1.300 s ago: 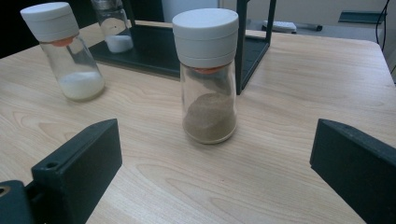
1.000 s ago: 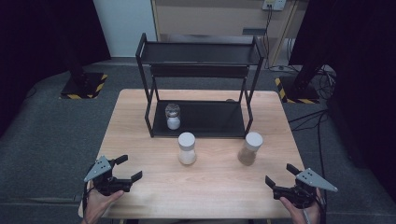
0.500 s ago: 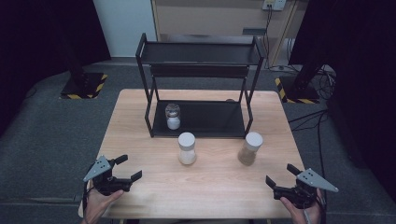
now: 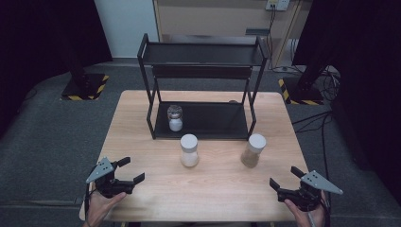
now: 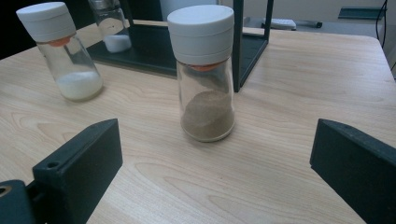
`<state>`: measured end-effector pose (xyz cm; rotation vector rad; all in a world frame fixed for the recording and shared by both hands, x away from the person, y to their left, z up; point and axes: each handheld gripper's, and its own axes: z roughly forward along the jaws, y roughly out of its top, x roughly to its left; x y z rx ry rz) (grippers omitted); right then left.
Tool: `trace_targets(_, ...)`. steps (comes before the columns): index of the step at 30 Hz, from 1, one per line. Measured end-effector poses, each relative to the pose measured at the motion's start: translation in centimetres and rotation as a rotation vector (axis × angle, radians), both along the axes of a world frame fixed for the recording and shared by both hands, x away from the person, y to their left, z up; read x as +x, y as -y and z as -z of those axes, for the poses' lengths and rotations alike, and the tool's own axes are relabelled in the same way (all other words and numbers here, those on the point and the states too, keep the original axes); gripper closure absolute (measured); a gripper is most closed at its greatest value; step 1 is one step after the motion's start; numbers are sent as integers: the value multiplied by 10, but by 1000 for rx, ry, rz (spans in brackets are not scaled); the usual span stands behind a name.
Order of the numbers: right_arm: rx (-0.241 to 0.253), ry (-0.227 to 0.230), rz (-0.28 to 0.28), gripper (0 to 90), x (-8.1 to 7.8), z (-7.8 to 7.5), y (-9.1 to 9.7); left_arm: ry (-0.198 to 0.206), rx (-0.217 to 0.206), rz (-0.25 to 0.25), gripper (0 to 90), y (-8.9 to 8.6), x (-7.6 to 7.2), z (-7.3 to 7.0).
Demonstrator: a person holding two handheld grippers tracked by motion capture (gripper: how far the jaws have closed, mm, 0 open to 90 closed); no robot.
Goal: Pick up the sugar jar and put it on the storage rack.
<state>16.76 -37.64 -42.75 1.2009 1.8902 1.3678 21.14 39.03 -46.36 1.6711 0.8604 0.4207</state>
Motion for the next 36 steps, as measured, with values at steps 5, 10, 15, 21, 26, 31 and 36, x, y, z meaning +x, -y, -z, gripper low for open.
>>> trace_targets(5, -6, 0, -2, 25, 0, 0, -1, -2, -8, -2, 42, -1, 0, 1)
trace_targets(10, -24, 13, -5, 23, -1, -3, -5, -5, -5, -1, 42, 0, 1, 1)
trace_targets(15, -37, 39, -10, 30, 0, -6, -13, -12, -10, -6, 43, -1, 2, 1)
trace_targets(21, -33, 31, -39, 42, 8, -16, -19, -16, -3, -6, 43, -1, 3, 1)
trace_targets(26, -31, 38, -72, 48, 18, -24, -27, -15, -1, -4, 43, 0, 2, 1)
trace_targets(31, -45, 37, -127, 48, 32, -39, -41, -13, 3, -1, 43, 0, 2, 1)
trace_targets(36, -64, 49, -163, 45, 44, -52, -54, -13, 21, -2, 43, 1, 2, -1)
